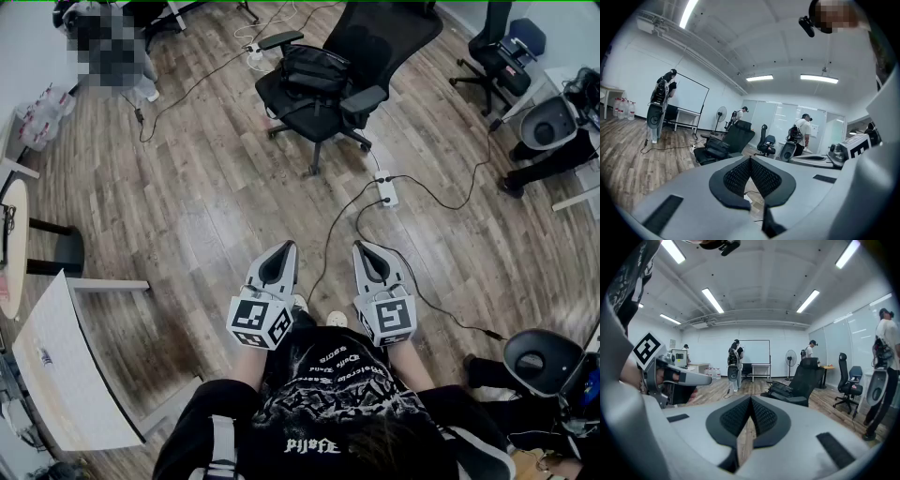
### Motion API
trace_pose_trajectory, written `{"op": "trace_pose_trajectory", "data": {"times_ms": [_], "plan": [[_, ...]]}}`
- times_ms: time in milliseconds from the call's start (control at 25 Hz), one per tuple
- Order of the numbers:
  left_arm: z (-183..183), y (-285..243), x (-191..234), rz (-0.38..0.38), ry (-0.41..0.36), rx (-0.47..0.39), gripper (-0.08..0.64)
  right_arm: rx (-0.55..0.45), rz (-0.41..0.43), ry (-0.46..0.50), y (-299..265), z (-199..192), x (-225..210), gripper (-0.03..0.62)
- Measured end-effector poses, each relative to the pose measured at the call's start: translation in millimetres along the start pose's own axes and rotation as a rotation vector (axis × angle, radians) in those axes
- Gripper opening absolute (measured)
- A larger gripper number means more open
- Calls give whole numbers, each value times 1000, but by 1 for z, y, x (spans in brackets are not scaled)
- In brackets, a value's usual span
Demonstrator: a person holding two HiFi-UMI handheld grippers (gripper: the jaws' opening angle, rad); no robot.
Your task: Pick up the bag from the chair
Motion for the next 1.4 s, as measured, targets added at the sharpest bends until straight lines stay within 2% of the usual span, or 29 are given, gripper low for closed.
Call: {"op": "trace_pose_trajectory", "data": {"times_ms": [440, 560, 680, 720, 760, 840, 920, 960, 1000, 1040, 1080, 1200, 1400], "plan": [[2, 14, 10, -14, -10, -3, 5, 19, 11, -44, -2, -4, 20, 3], [-2, 14, 12, -47, 42, 15, 5, 19, -4, -68, -2, -4, 21, 5], [-7, 15, 16, -72, 116, 22, 5, 27, 21, -152, -1, -6, 21, 6], [-7, 16, 17, -68, 118, 22, 6, 29, 32, -177, -1, -5, 22, 25], [-6, 17, 17, -67, 111, 23, 8, 30, 39, -188, -1, -4, 22, 108], [-6, 16, 16, -86, 103, 14, 20, 29, 39, -181, 0, -3, 21, 115], [-6, 16, 17, -98, 120, -1, 56, 24, 27, -176, 1, -4, 20, 115], [-7, 16, 18, -95, 123, -3, 129, 21, 23, -179, 2, -5, 19, 115], [-8, 16, 19, -87, 117, 0, 185, 18, 20, -181, 2, -6, 19, 141], [-8, 15, 20, -75, 103, 6, 208, 16, 16, -180, 2, -6, 18, 185], [-7, 14, 21, -62, 84, 12, 231, 14, 11, -176, 1, -5, 16, 186], [-3, 11, 20, -26, 37, 21, 259, 9, -6, -168, 0, -1, 9, 186], [-1, 10, 20, -22, 9, 40, 285, 10, -31, -159, 1, 0, 8, 186]]}}
Point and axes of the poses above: the fingertips, and each gripper's own axes: y backward along the fingers, x to its left, z out of its top, the point moved 8 cm from there along y, backward along the fingers, and after that the axes turned 13 degrees about -z, right-handed, at the moved point
